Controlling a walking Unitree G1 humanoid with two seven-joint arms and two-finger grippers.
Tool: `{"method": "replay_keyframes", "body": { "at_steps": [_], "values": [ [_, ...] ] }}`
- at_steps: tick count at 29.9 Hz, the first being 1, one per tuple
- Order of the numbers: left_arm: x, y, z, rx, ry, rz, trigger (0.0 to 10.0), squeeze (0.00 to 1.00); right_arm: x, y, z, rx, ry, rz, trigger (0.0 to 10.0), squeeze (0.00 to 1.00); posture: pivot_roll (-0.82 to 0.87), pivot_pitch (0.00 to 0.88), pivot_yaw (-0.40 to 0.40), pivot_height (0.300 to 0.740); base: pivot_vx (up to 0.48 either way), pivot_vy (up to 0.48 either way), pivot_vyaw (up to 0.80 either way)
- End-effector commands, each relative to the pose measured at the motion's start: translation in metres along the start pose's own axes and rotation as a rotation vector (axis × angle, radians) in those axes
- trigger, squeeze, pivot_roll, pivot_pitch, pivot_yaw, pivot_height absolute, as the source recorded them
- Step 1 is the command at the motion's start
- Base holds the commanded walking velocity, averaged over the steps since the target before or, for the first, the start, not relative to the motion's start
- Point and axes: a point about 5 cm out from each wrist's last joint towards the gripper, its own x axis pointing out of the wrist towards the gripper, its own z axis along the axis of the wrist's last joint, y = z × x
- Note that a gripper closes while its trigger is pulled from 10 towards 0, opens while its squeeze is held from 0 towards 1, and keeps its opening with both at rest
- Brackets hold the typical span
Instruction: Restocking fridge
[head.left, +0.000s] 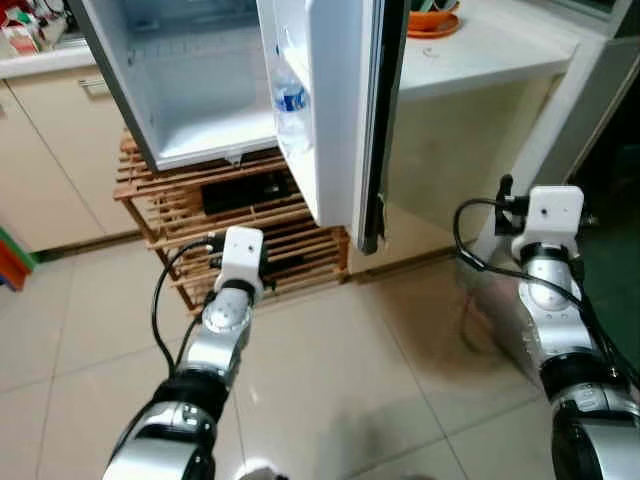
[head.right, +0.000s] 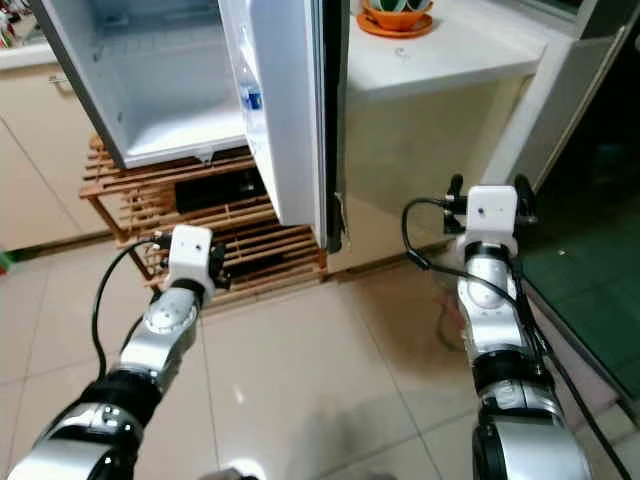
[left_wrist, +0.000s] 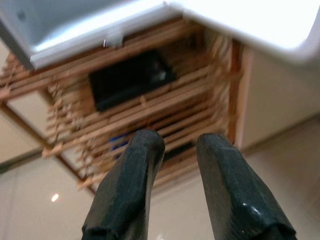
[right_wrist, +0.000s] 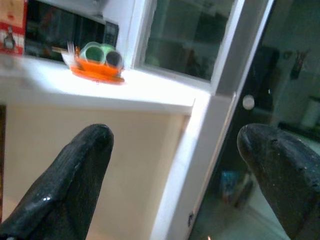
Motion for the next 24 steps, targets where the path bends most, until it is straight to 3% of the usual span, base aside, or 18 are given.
{"method": "replay_keyframes", "body": {
  "at_steps": [1,4,7,8,17,21,24],
  "values": [
    [-0.003,-0.001,-0.019,0.063,0.101,-0.019,10.0,0.0,0.006,0.003,0.001,-0.007,0.031,0.001,10.0,0.0,-0.04,0.0,0.028,0.736,0.0,0.0,0.0],
    [-0.014,-0.01,-0.056,0.14,0.321,-0.116,10.0,0.0,0.018,0.013,0.012,0.053,0.06,0.021,10.0,0.0,-0.03,0.0,0.022,0.736,0.0,0.0,0.0],
    [-0.017,-0.012,-0.062,0.138,0.363,-0.137,10.0,0.0,0.021,0.016,0.015,0.061,0.063,0.034,10.0,0.0,-0.03,0.0,0.02,0.736,0.0,0.0,0.0],
    [-0.02,-0.014,-0.07,0.144,0.406,-0.16,10.0,0.0,0.027,0.026,0.023,0.095,0.075,0.068,10.0,0.0,-0.03,0.0,0.018,0.736,0.0,0.0,0.0],
    [-0.017,-0.018,-0.064,0.182,0.384,-0.176,10.0,0.0,0.033,0.062,0.041,0.199,0.114,0.206,10.0,0.0,-0.03,0.0,-0.001,0.736,0.0,0.0,0.0],
    [-0.016,-0.025,-0.062,0.186,0.375,-0.19,10.0,0.0,0.036,0.087,0.065,0.261,0.079,0.311,10.0,0.0,-0.02,0.0,-0.018,0.736,0.0,0.0,0.0],
    [-0.016,-0.026,-0.062,0.182,0.372,-0.188,10.0,0.0,0.037,0.094,0.074,0.301,0.063,0.339,10.0,0.0,-0.02,0.0,-0.024,0.736,0.0,0.0,0.0]
  ]
}}
